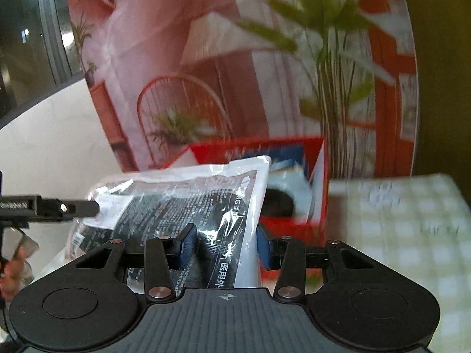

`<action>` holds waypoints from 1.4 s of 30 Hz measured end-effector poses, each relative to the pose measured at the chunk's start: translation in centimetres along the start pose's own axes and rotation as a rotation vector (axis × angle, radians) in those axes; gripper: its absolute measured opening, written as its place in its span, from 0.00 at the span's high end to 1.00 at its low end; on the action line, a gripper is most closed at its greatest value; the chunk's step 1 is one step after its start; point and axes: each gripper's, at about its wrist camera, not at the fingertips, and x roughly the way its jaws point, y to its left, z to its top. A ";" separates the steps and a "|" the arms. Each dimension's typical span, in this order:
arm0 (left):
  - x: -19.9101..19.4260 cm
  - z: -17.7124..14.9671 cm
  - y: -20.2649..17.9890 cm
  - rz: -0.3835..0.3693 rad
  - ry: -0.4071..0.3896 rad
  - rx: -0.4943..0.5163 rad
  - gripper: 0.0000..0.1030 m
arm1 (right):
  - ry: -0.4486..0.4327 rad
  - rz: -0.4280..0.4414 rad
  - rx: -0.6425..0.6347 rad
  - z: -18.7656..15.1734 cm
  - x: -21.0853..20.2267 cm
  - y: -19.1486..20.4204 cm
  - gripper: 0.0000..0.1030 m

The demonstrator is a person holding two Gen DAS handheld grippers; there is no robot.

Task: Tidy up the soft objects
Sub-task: 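Lift the clear bag with both grippers and lower it into the box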

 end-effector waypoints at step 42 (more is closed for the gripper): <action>15.7 4.9 1.5 0.098 0.108 0.215 0.52 | 0.026 -0.168 -0.178 5.8 14.9 -2.2 0.66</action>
